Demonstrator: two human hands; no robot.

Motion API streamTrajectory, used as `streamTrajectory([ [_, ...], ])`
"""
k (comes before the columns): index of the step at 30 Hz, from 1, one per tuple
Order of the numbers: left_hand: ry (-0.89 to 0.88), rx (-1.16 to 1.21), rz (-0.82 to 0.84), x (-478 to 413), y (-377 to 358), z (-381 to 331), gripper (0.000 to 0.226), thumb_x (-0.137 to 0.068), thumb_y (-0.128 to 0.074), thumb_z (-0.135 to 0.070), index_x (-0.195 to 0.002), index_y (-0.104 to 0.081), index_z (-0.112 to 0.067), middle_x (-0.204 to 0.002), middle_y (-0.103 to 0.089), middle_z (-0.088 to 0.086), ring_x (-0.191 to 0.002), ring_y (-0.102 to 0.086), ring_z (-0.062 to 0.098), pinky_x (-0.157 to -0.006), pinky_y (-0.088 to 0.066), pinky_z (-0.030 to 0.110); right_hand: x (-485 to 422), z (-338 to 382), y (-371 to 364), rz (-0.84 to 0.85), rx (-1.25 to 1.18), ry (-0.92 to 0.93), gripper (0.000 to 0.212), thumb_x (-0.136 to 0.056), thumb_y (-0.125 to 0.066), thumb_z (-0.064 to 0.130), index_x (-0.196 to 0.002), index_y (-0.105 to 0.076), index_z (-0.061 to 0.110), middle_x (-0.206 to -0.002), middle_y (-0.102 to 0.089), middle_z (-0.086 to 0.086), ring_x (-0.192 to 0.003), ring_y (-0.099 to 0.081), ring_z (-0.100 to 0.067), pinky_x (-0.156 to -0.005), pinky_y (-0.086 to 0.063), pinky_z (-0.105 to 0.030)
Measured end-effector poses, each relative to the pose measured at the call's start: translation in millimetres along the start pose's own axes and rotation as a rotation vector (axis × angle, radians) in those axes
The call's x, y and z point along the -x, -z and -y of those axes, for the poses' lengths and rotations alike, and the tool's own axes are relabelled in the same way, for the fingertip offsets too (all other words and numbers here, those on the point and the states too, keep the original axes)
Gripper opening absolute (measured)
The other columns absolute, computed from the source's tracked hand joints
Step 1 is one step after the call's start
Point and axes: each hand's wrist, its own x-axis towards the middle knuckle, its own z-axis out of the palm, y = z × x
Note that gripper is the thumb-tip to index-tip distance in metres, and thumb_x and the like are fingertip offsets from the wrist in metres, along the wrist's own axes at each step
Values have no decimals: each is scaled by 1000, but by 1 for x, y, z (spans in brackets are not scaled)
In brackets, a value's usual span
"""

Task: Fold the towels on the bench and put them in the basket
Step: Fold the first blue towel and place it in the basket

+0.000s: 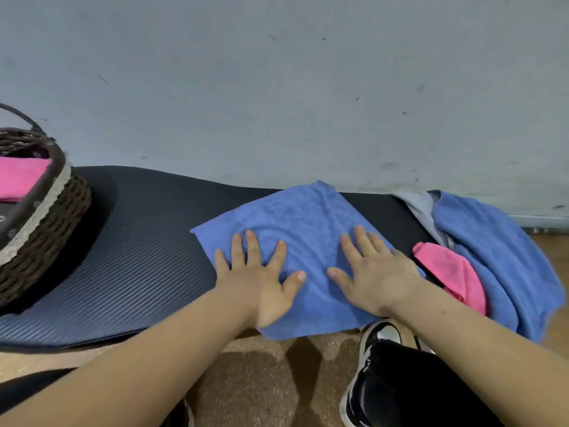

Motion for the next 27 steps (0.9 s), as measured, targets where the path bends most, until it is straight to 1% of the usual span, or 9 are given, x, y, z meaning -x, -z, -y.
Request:
streamTrajectory([
  [3,-38,-66,-79,-19,2,21,77,-93,-9,-79,-155,23,-47,-162,39,10,-149,36,34,-120,17,61,-13,-9,-10,2,-59,213,89,-82,1,85,-156,24,42,-162,38,8,-152,32,-20,-126,11,-48],
  [7,-136,-67,-165,-45,13,54,78,-87,-16,-84,-154,13,-58,-166,33,1,-152,32,24,-122,17,56,-20,-4,-26,-27,-181,240,81,-93,-11,79,-153,31,43,-156,48,9,-143,47,-19,-121,22,-52],
  [10,-184,44,-196,-57,21,64,87,-77,-21,-91,-155,0,-60,-168,25,-3,-153,28,18,-123,17,54,-17,3,-31,-78,-201,293,76,-95,-9,76,-153,28,45,-156,48,12,-141,49,-16,-118,26,-55],
  [12,-189,43,-223,-54,23,62,93,-72,-17,-90,-158,-5,-54,-170,21,0,-155,25,21,-124,14,54,-16,8,-32,-100,-177,283,74,-94,-5,76,-153,28,45,-156,47,13,-142,48,-16,-117,27,-57],
  [16,-248,-135,-295,-24,24,38,76,-98,-38,-64,-162,-16,-31,-171,11,8,-157,14,32,-126,7,52,-13,20,-33,-116,-157,189,72,-96,-1,73,-154,29,43,-157,47,8,-144,46,-21,-117,23,-63],
  [20,-420,-71,-314,21,-1,33,75,-96,-39,-60,-161,-26,-24,-172,-1,8,-158,8,29,-129,-1,48,-18,42,-28,-103,-221,58,71,-98,-1,69,-156,27,38,-159,45,2,-147,42,-26,-116,20,-67],
  [22,-431,-95,-308,31,-16,38,85,-93,-38,-64,-163,-19,-19,-172,-1,9,-158,7,30,-128,-8,50,-24,54,-22,-84,-264,0,71,-99,-2,67,-156,27,36,-159,44,0,-147,41,-29,-115,19,-69],
  [25,-347,-185,-244,25,-25,54,101,-93,-46,-69,-163,9,-21,-170,20,8,-156,22,28,-128,0,47,-34,71,-11,-64,-321,-67,72,-100,-6,65,-158,24,35,-161,42,-3,-148,38,-31,-115,17,-71],
  [27,-333,-265,-268,19,-23,63,110,-90,-49,-73,-161,17,-22,-167,28,10,-154,27,29,-128,5,48,-37,78,-6,-57,-332,-92,72,-100,-7,65,-158,23,35,-162,40,-4,-149,36,-32,-116,15,-71],
])
